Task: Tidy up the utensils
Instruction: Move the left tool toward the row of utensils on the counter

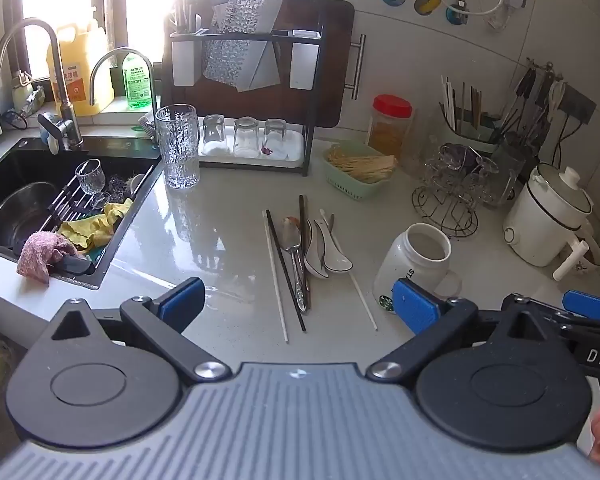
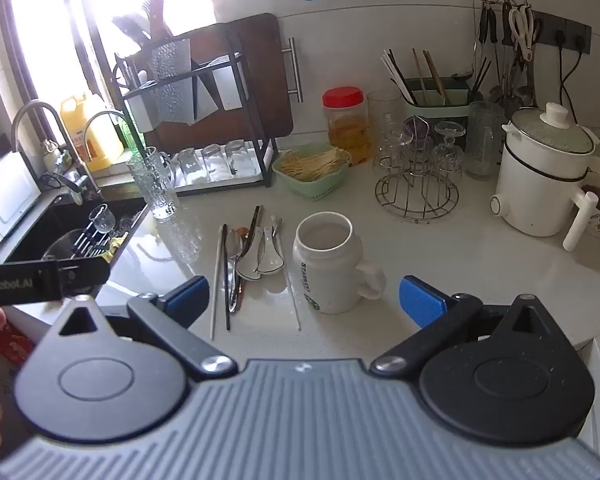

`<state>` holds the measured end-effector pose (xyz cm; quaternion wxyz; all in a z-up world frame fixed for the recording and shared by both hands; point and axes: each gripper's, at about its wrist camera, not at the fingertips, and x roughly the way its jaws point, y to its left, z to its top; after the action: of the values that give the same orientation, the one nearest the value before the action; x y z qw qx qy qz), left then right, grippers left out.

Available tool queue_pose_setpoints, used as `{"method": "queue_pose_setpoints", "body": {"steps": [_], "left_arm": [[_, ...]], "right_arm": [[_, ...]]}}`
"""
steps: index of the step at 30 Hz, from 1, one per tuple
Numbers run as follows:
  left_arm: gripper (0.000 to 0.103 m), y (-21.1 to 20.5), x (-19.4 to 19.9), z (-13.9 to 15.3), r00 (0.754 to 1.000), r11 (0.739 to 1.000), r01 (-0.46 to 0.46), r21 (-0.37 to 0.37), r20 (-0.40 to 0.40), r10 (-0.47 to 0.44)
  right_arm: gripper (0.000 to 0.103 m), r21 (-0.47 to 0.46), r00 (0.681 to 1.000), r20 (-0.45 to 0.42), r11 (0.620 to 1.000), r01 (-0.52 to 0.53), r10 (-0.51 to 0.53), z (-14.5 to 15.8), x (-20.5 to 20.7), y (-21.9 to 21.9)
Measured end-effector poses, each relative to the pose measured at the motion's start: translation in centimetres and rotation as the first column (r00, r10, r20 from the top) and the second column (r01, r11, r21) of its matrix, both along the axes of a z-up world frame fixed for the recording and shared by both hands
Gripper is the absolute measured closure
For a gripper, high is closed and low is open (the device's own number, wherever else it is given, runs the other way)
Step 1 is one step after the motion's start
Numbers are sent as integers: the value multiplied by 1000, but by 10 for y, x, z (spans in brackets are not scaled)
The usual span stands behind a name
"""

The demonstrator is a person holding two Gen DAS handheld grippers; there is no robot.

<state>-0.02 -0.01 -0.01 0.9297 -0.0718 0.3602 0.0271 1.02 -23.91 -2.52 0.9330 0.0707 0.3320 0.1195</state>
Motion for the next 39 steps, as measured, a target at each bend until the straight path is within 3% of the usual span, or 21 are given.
{"method": "queue_pose_setpoints", "body": {"steps": [5, 27, 39], "left_arm": [[1, 7, 5, 0, 999, 1000, 14, 4, -29, -14], [1, 21, 20, 3, 1000, 998, 20, 53, -23, -19], [1, 20, 23, 2, 999, 999, 31, 28, -27, -30]], "right_arm": [[0, -28, 1000, -8, 1000, 5, -5, 1, 5, 0], [0, -20, 1000, 2, 999, -26, 26, 5, 22, 13], [0, -20, 1000, -6, 1000, -8, 8, 2, 20, 18]]}}
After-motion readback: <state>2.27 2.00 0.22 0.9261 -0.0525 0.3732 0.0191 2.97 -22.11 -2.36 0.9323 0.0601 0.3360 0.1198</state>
